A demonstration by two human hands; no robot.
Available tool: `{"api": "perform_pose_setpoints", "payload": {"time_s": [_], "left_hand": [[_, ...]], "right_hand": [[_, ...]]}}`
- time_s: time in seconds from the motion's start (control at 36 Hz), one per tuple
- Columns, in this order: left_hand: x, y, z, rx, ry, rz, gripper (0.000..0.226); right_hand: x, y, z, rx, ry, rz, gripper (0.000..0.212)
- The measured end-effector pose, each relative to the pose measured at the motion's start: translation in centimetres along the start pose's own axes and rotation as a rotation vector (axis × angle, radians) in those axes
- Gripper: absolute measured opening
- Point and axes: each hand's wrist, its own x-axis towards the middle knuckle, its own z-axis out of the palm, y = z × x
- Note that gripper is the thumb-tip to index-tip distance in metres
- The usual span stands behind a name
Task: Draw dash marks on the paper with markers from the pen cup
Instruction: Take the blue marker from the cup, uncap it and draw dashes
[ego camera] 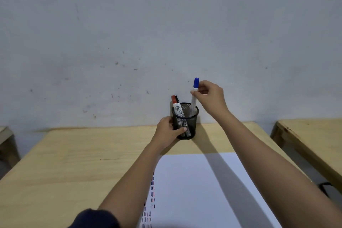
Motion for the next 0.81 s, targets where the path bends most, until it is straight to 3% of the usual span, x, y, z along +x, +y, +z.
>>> {"api": "perform_pose_setpoints", "payload": {"time_s": [0.14,0.31,0.39,0.5,0.81], "left_hand": [[-1.6,1.4,-1.9,-0.088,-0.011,-0.104,0.012],[-3.3,5.3,-5.2,-0.075,0.117,0.106,0.018],[-5.3,7.5,-6.1,-0.209,0.105,0.189,0.005],[-7.9,9.1,-6.7,-0.295,0.058,0.250,0.012],[-11.7,7.2,-6.8,-0.077,0.074,0.265,0.006]], "right_hand": [[-1.5,-3.1,-1.5,0.071,0.044,-0.106,0.018],[-4.4,-4.6,-2.3,-0.028,-0.064,-0.190,0.021],[-6.2,-4.7,-2.3,-0.107,-0.154,-0.220,0.022],[-8.6,-4.7,-2.2,-0.196,-0.259,-0.252,0.025],[-12.9,-4.6,-1.5,-0.293,-0.360,-0.310,0.024]]}}
